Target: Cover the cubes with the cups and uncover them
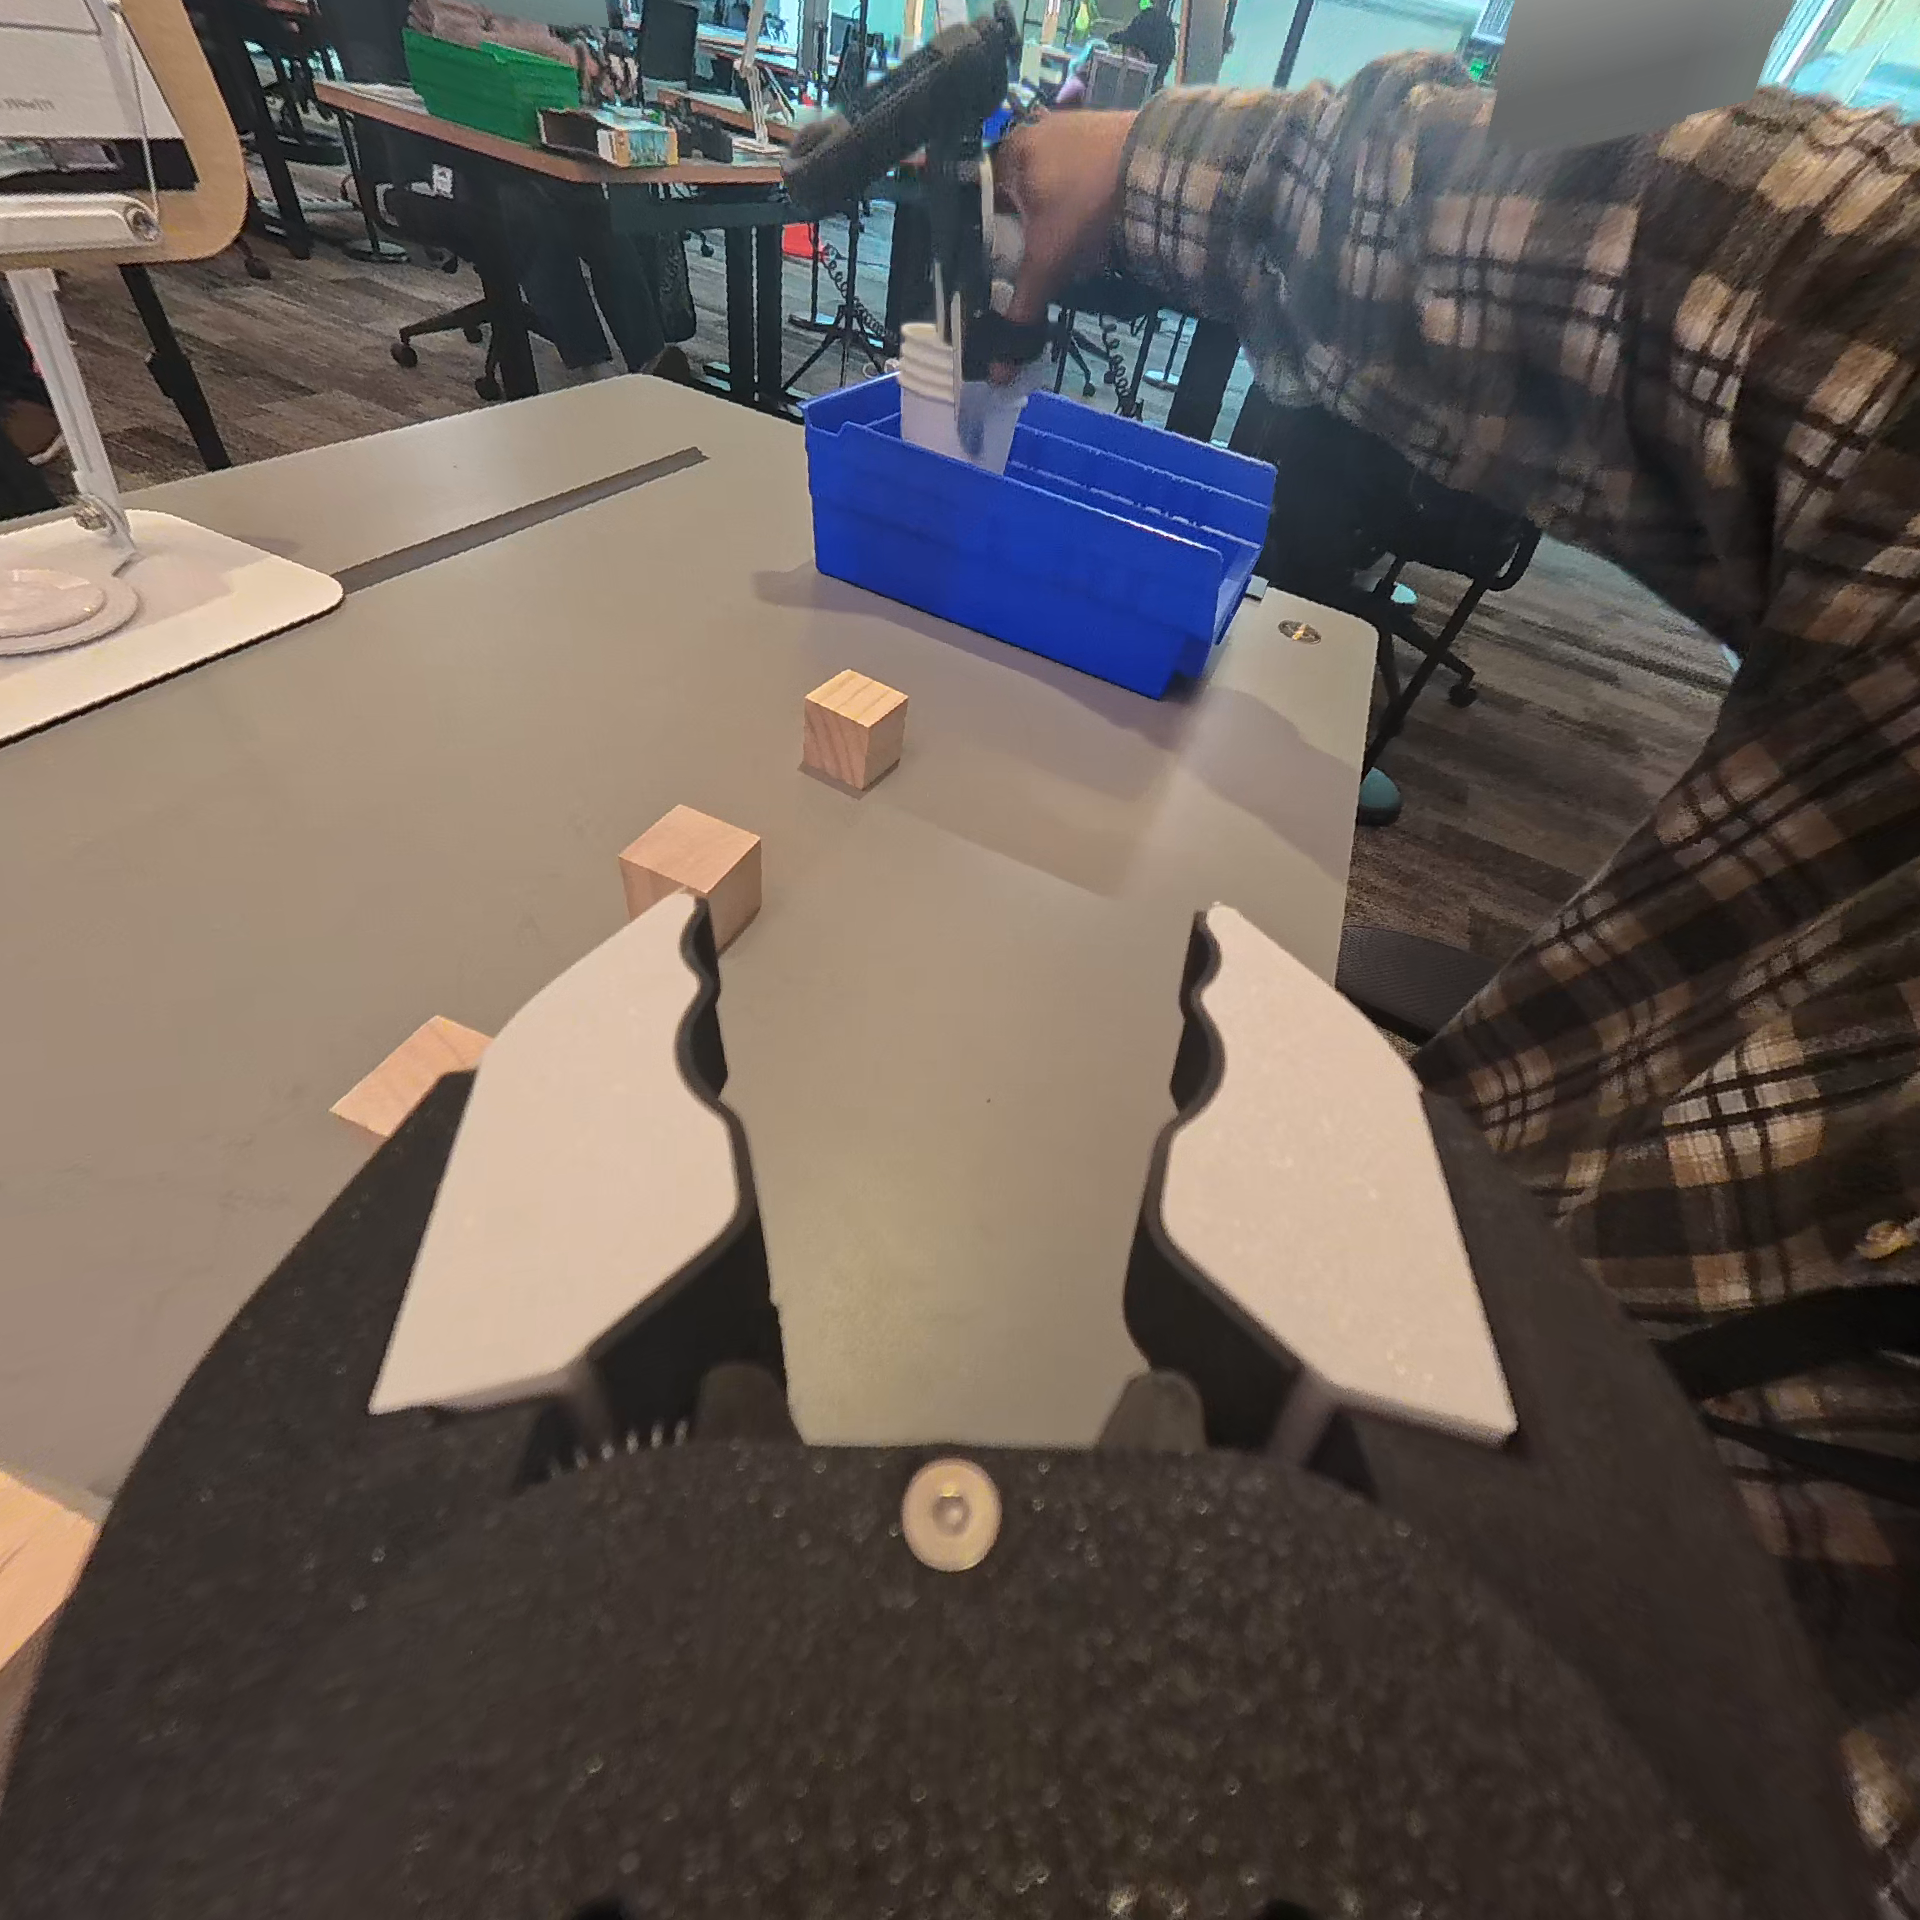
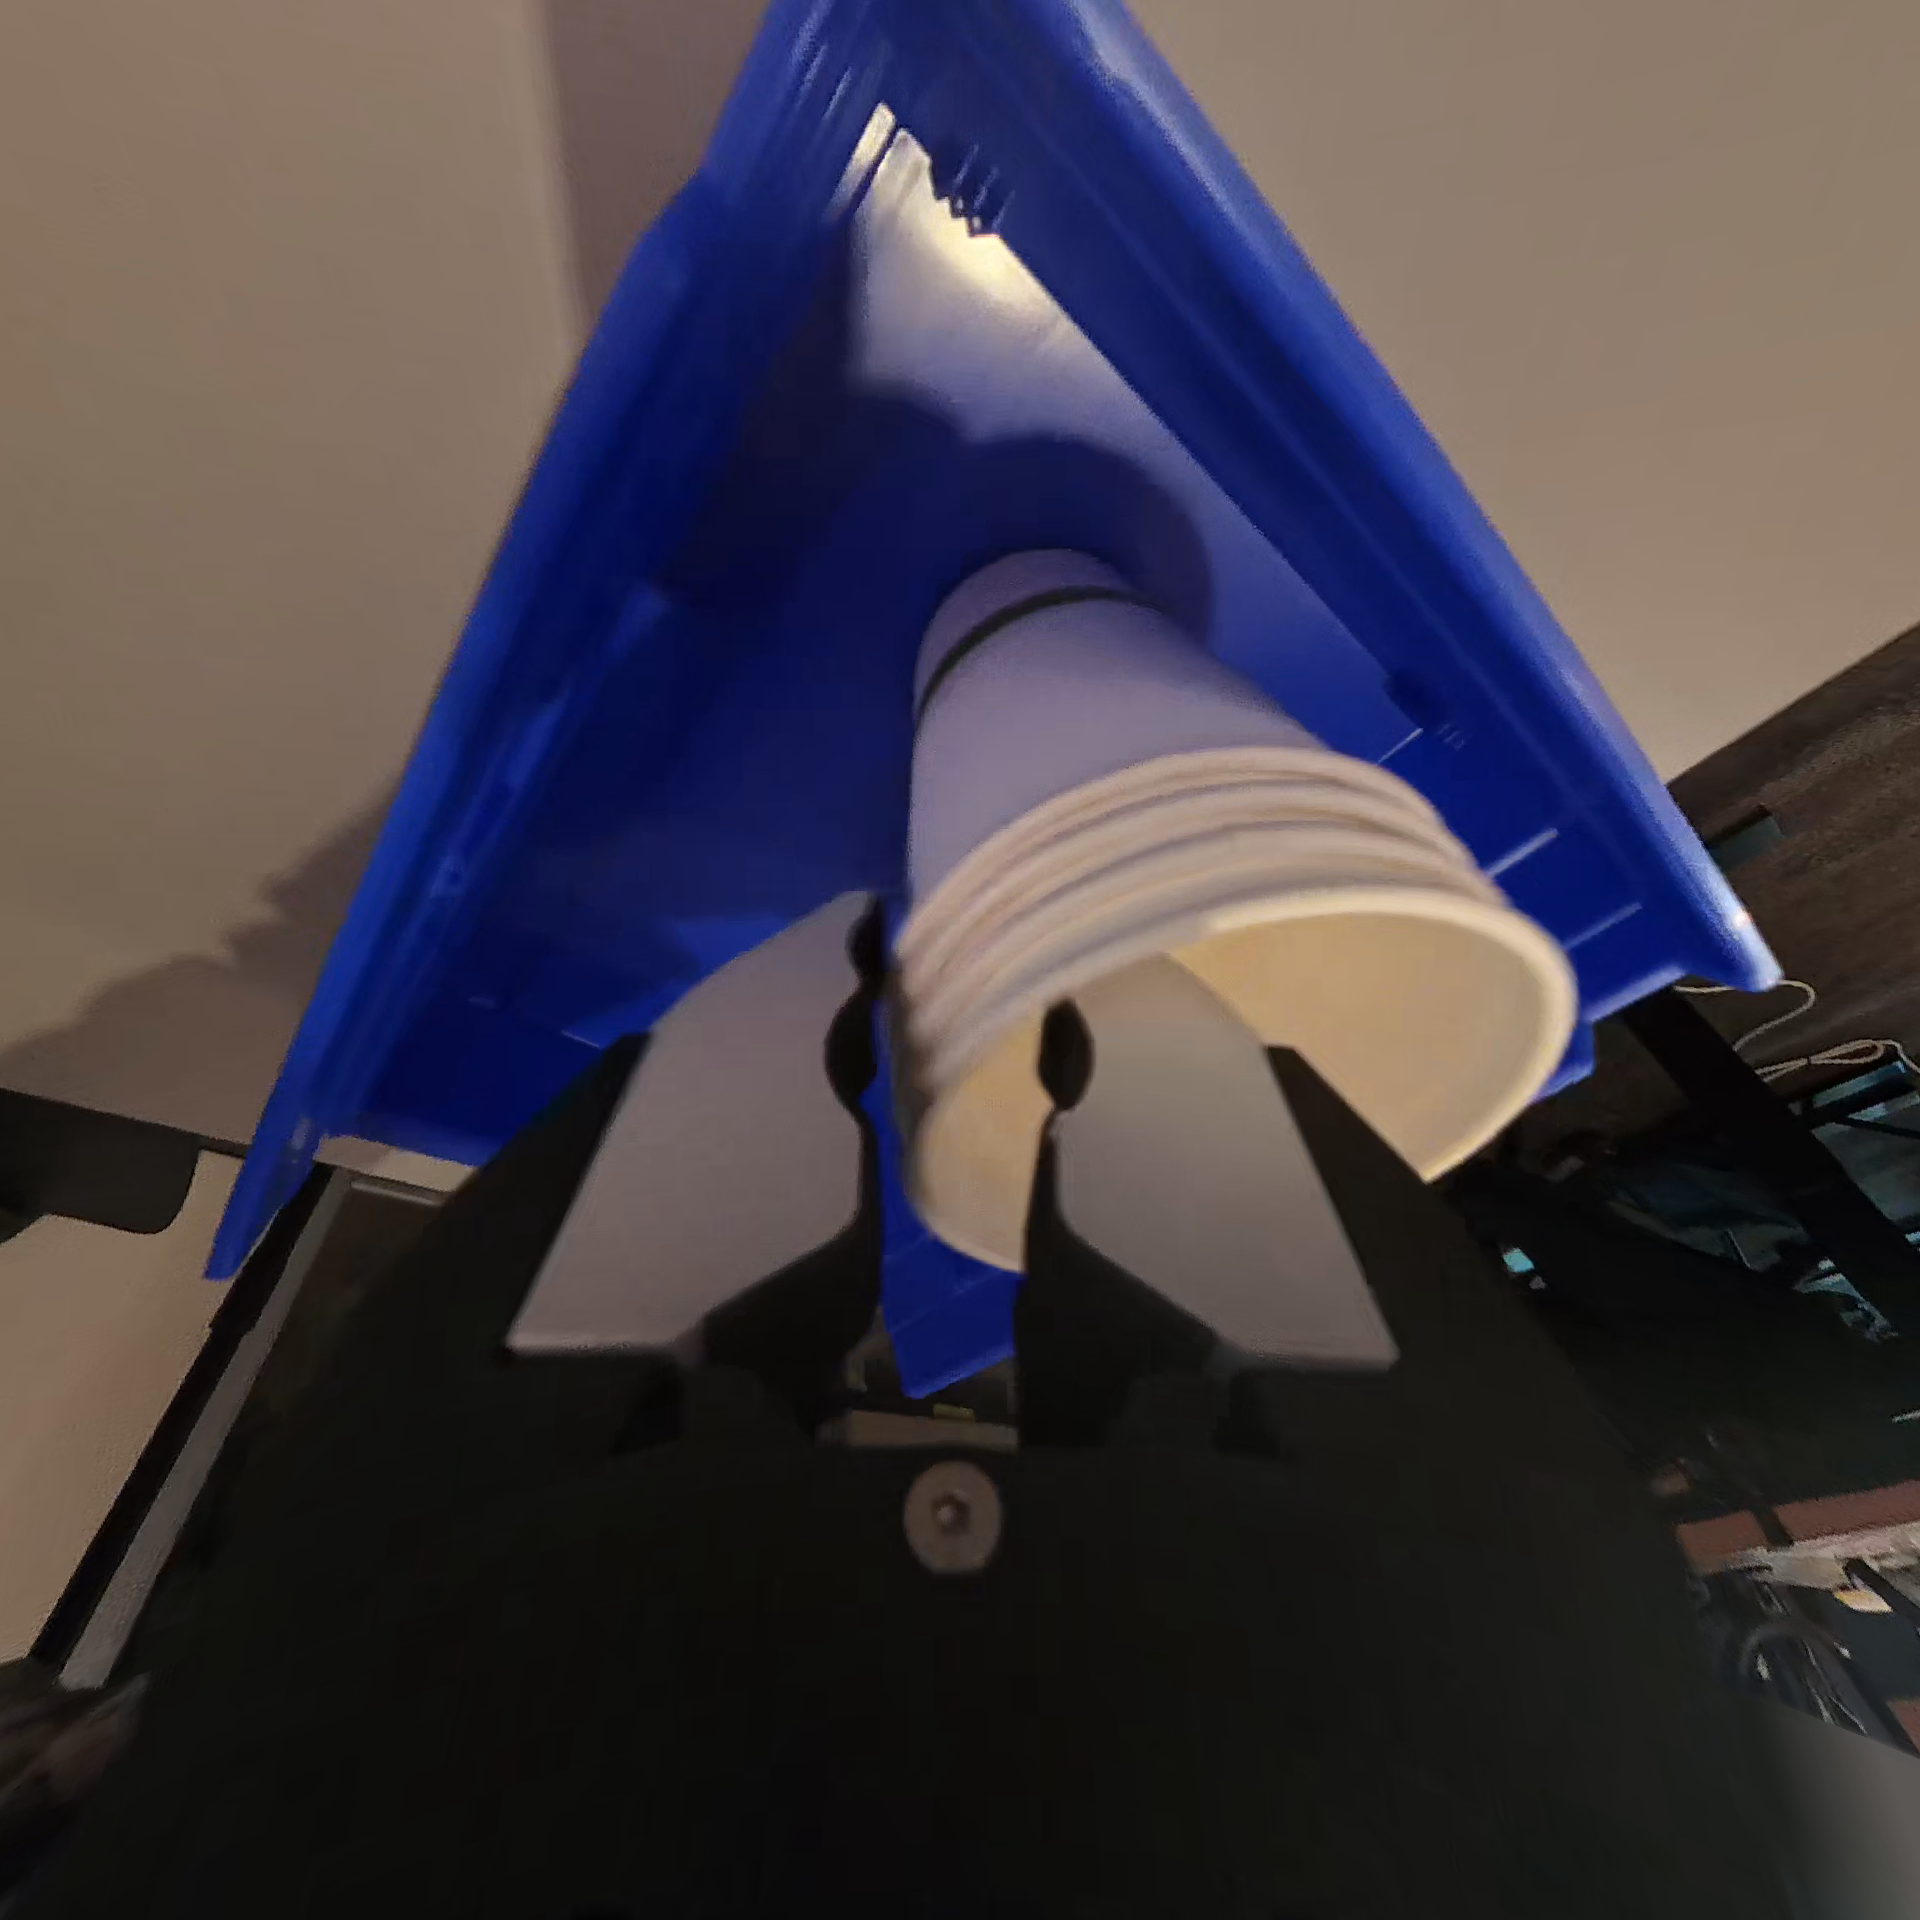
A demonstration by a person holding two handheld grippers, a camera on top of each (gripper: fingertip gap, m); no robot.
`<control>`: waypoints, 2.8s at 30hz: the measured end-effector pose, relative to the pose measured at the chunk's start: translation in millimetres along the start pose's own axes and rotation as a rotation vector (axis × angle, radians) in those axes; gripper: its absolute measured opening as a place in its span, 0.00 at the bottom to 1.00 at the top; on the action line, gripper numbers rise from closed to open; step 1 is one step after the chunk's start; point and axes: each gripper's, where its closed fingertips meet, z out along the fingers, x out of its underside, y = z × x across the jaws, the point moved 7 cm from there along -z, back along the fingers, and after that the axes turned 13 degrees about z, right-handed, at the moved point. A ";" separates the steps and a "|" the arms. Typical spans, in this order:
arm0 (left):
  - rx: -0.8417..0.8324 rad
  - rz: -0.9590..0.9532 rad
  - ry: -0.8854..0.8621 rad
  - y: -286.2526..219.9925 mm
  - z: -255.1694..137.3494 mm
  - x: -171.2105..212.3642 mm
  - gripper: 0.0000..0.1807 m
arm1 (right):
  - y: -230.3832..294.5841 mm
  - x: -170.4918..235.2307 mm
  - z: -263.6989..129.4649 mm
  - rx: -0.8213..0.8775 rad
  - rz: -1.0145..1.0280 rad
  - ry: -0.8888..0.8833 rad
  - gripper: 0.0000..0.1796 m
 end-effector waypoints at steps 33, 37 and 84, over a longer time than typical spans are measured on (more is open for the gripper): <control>-0.063 0.106 -0.046 -15.9 -32.4 -26.4 0.47 | 248.5 -54.6 30.4 -0.044 -0.874 -0.201 0.30; -0.062 0.099 -0.046 -15.2 -32.0 -25.3 0.46 | 248.8 -54.9 20.9 -0.037 -0.809 -0.167 0.24; -0.010 0.097 0.008 -20.1 -16.7 -17.4 0.43 | 17.0 140.3 -35.3 -0.003 0.458 -0.317 0.51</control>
